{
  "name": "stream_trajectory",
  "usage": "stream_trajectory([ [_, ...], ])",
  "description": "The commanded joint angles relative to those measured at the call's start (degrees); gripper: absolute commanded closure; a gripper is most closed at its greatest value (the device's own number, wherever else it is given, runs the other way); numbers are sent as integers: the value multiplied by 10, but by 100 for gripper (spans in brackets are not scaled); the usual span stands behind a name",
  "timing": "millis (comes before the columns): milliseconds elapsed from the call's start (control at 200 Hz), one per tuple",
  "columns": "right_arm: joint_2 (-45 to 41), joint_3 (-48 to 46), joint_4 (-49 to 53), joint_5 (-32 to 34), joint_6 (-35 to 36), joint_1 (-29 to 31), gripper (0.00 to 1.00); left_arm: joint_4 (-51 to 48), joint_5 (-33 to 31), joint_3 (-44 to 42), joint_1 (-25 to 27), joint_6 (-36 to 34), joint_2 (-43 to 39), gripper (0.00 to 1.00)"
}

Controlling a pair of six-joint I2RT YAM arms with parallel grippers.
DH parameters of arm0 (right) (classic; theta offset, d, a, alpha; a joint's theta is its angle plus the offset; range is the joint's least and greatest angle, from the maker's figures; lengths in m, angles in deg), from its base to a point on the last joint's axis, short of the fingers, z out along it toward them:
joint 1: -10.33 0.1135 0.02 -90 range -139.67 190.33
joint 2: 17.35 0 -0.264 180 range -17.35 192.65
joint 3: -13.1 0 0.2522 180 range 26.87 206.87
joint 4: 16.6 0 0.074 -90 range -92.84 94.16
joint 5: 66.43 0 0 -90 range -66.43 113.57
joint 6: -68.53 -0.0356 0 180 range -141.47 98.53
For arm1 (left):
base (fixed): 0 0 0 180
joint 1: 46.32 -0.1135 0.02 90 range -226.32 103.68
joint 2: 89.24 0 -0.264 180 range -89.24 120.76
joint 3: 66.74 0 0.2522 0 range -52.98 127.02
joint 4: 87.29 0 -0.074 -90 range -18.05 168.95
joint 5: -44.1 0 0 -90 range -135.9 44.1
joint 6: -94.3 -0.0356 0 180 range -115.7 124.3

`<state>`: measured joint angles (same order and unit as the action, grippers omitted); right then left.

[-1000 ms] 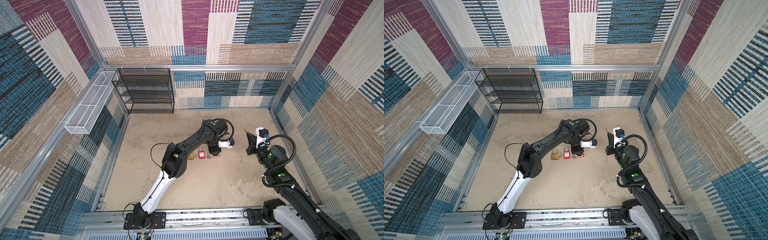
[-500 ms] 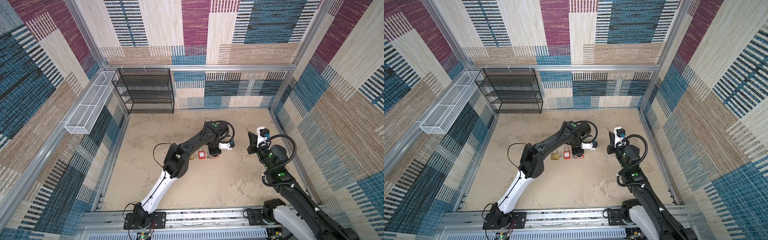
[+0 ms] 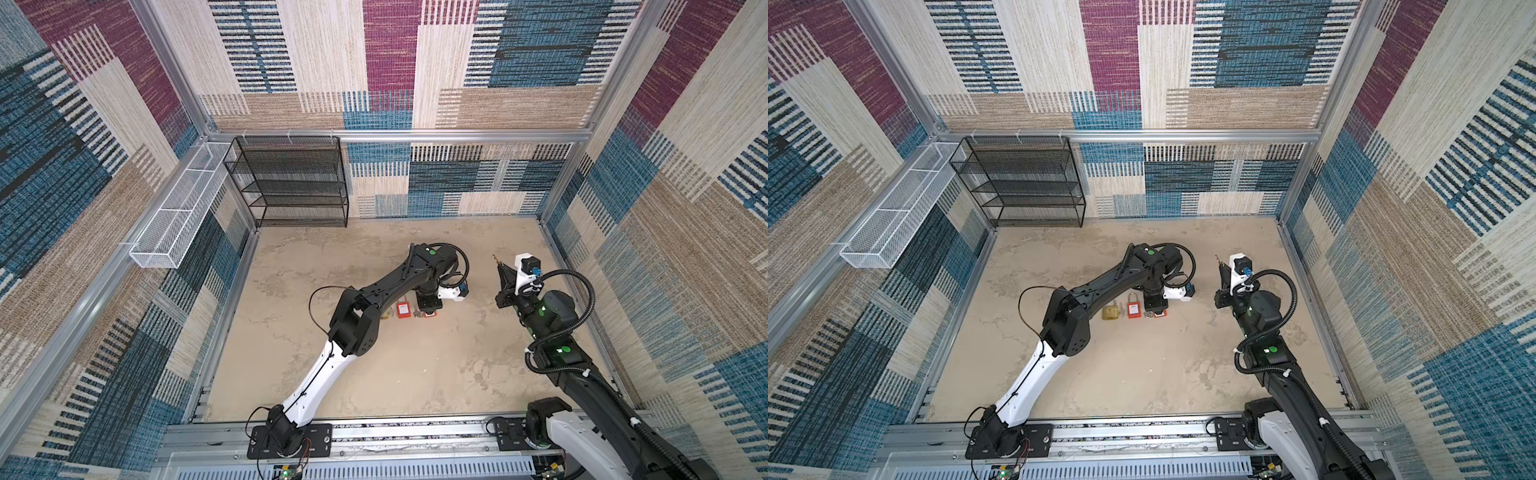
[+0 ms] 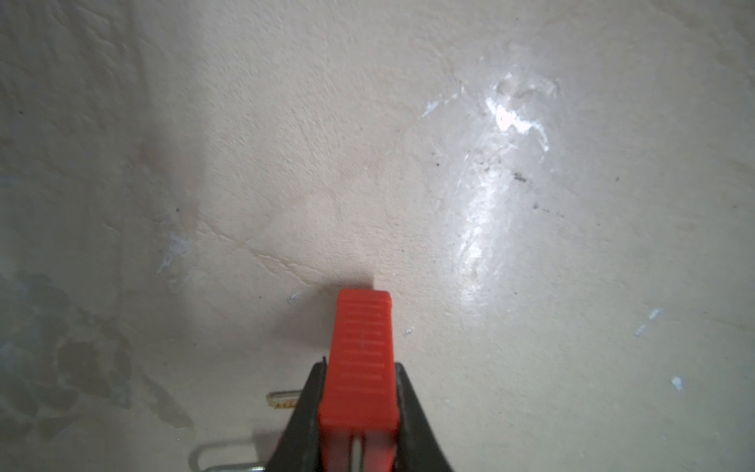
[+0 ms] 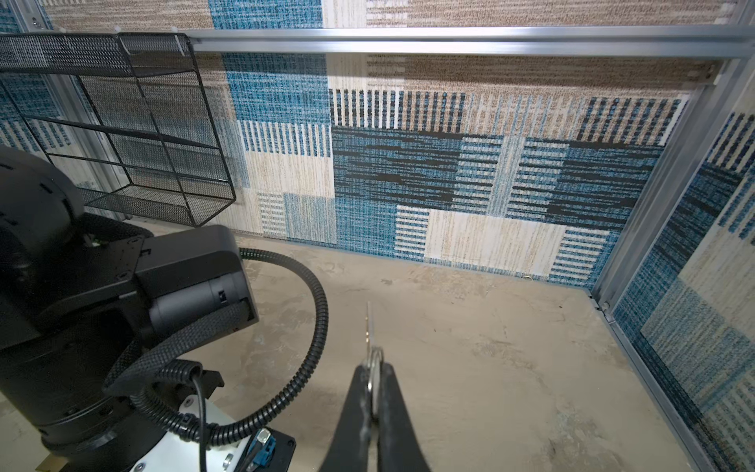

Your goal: Lock with the key

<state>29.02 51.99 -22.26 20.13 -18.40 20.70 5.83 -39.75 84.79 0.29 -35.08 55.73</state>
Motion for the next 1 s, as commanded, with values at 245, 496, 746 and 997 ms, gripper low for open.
stream_trajectory([
  [245,-6,-3,-20,-3,1,-1,100,-11,-8,17,2,-23,-1,59],
  [496,-7,-4,-20,-5,2,-1,100,-11,-21,27,2,-25,-3,54],
  [746,-7,-3,-19,-6,2,-2,100,-11,-34,36,2,-26,-2,51],
  [997,-5,-3,-21,-8,3,-3,100,-10,-45,38,2,-29,-17,50],
])
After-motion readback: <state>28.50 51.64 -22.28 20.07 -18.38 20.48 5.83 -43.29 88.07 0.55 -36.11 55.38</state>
